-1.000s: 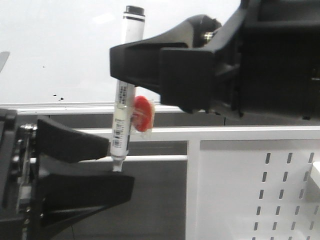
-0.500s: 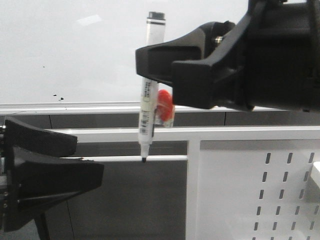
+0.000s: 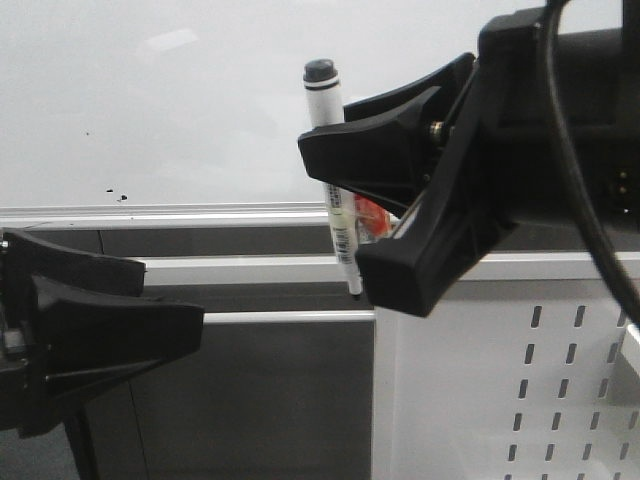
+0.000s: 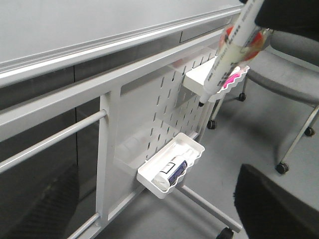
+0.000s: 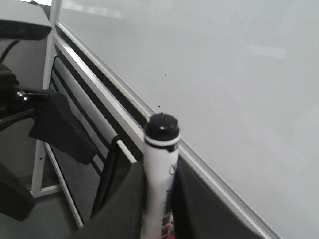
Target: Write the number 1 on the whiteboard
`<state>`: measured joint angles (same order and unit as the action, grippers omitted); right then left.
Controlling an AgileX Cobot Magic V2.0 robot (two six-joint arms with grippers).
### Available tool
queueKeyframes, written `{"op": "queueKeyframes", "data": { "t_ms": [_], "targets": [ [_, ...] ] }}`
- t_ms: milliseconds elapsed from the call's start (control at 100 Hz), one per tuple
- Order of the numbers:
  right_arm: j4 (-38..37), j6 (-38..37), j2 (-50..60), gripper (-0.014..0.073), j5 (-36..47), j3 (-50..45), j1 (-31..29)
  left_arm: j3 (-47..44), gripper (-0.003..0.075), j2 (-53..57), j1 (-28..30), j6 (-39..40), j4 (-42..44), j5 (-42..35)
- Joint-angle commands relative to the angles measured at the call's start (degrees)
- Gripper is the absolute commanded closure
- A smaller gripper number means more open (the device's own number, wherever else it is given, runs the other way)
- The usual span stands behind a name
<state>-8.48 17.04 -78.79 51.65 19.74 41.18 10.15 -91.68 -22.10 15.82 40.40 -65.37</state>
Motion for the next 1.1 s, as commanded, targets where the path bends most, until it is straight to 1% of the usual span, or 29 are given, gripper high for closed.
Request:
{"op": "queueKeyframes", "data": {
  "t_ms": [0,80,240,400,580,730,820,940,1090],
  "targets": [
    [1.7,3.2,1.2,0.0662,4.4,1.9,-0.3,0.5,0.0136,1.7,0.2,0.4,-1.8,-12.0],
    [1.9,4.5,1.1,0.0662,3.4,3.1,-0.3,0.5,0.0136,1.7,0.2,0.4,-2.1,-12.0],
    [2.2,4.6,-0.8,0.0662,1.8,6.5,-0.3,0.5,0.0136,1.7,0.2,0.4,-2.6,-12.0],
    [2.2,4.7,-3.8,0.0662,2.1,8.3,-2.8,0.5,0.0136,1.7,0.2,0.4,-3.1,-12.0],
    [2.2,4.7,-5.3,0.0662,7.0,8.4,-5.5,0.5,0.0136,1.7,0.2,0.4,-3.4,-12.0],
    [2.2,5.0,-5.3,0.0662,9.4,8.4,-5.7,0.5,0.0136,1.7,0.2,0.4,-3.8,-12.0],
    [1.2,7.6,-5.3,0.0662,10.2,8.9,-5.7,0.5,0.0136,1.7,0.2,0.4,-3.8,-12.0],
    [-3.2,11.7,-5.3,0.0662,10.3,10.7,-5.7,0.5,0.0136,1.7,0.2,0.4,-3.9,-12.0],
    [-4.5,12.7,-5.3,0.0662,11.2,12.5,-5.7,0.3,0.0136,1.7,0.2,0.4,-3.9,-12.0]
  ]
}}
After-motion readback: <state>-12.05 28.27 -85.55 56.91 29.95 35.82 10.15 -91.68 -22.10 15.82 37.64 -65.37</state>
